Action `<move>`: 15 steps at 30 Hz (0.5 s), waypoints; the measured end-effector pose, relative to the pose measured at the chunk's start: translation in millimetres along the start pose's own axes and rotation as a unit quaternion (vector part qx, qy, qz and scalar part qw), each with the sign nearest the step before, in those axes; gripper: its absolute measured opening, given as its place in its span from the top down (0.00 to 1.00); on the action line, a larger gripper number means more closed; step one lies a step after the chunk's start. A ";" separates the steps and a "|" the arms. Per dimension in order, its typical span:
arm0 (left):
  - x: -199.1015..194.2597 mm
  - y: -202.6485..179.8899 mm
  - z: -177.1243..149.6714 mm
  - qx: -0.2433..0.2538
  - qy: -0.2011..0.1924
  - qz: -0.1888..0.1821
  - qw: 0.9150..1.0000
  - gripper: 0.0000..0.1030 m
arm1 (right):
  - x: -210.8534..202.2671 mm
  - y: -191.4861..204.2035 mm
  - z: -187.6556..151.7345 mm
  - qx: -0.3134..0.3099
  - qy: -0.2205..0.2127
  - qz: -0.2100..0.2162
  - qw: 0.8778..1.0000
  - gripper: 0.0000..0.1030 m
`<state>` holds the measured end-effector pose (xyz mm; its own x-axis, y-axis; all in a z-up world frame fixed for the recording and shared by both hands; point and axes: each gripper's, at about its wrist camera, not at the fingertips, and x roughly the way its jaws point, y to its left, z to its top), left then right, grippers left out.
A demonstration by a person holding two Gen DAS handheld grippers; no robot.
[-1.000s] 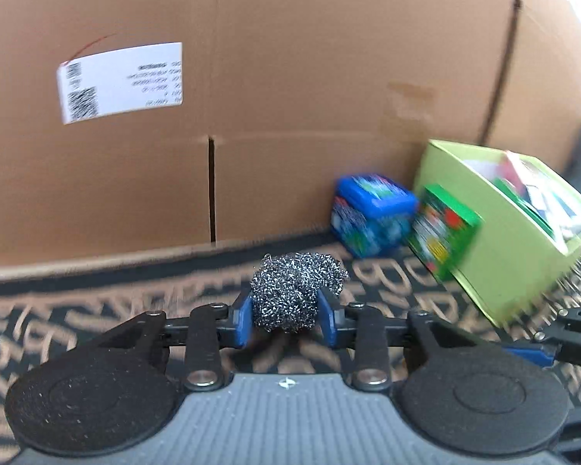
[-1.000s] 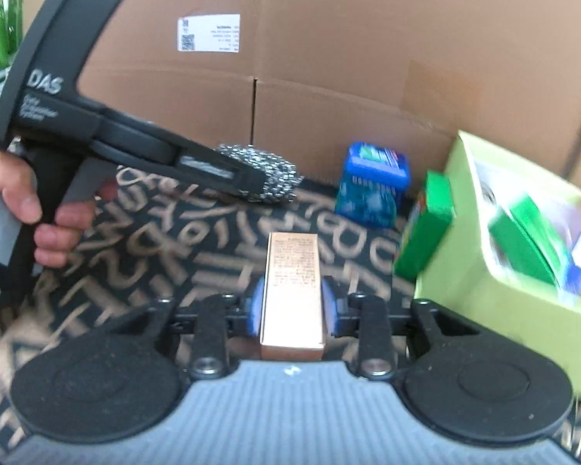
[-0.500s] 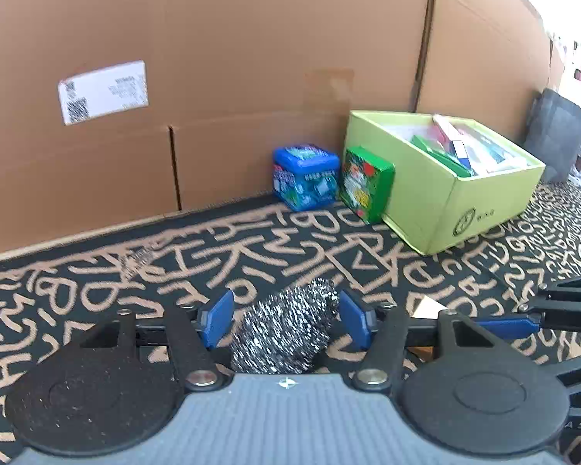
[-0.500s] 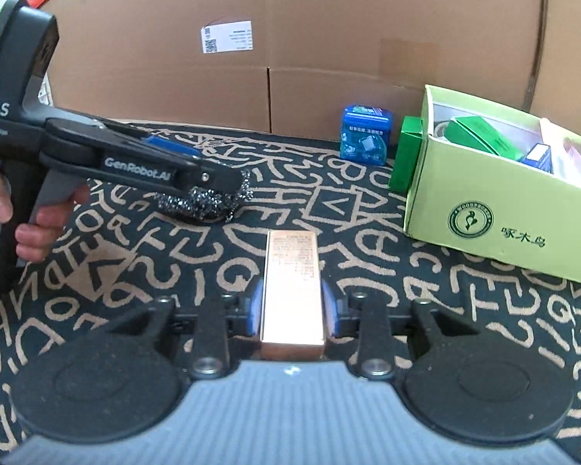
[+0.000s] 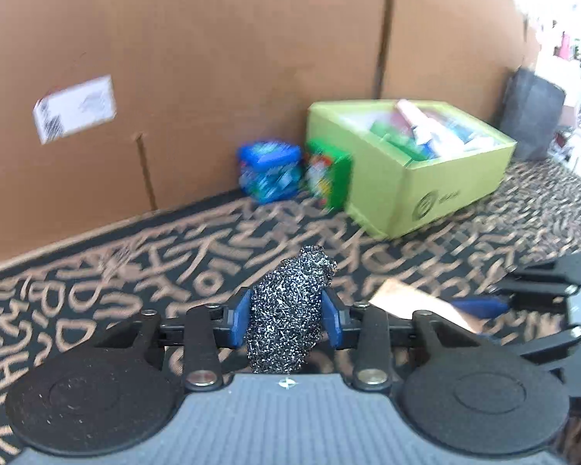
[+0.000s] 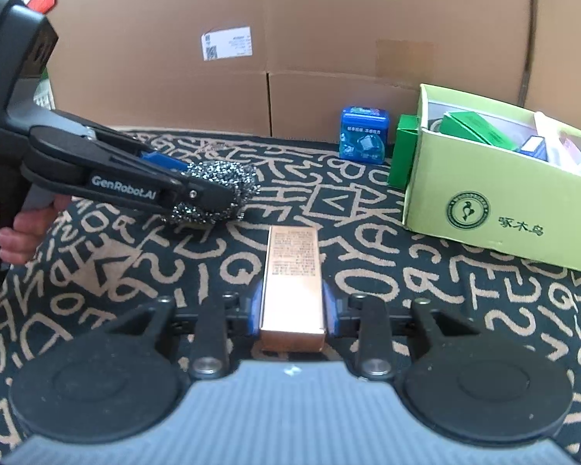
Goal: Organize objects
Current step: 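Carry the copper box and steel wool into the lime-green box and release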
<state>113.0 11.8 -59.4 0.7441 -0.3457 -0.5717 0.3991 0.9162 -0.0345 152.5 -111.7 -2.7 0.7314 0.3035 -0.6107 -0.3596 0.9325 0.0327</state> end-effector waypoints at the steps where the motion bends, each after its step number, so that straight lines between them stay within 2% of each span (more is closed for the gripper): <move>1: -2.8 -4.6 5.3 0.002 -0.008 -0.005 1.000 0.60 | -3.8 -2.1 0.7 0.003 -0.005 0.000 1.000 0.70; 8: -12.9 -42.3 55.7 -0.005 -0.064 -0.057 0.996 0.60 | -49.5 -28.5 21.3 0.020 -0.075 -0.029 0.997 0.70; 15: 13.4 -88.8 106.1 -0.003 -0.090 -0.072 0.993 0.60 | -80.9 -75.3 52.8 0.028 -0.143 -0.123 0.982 0.70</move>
<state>144.4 -95.7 23.0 0.7640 -0.5031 -0.4041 0.5050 0.8560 -0.1109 151.0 -196.2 86.1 0.9280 0.1018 -0.3585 -0.1241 0.9915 -0.0395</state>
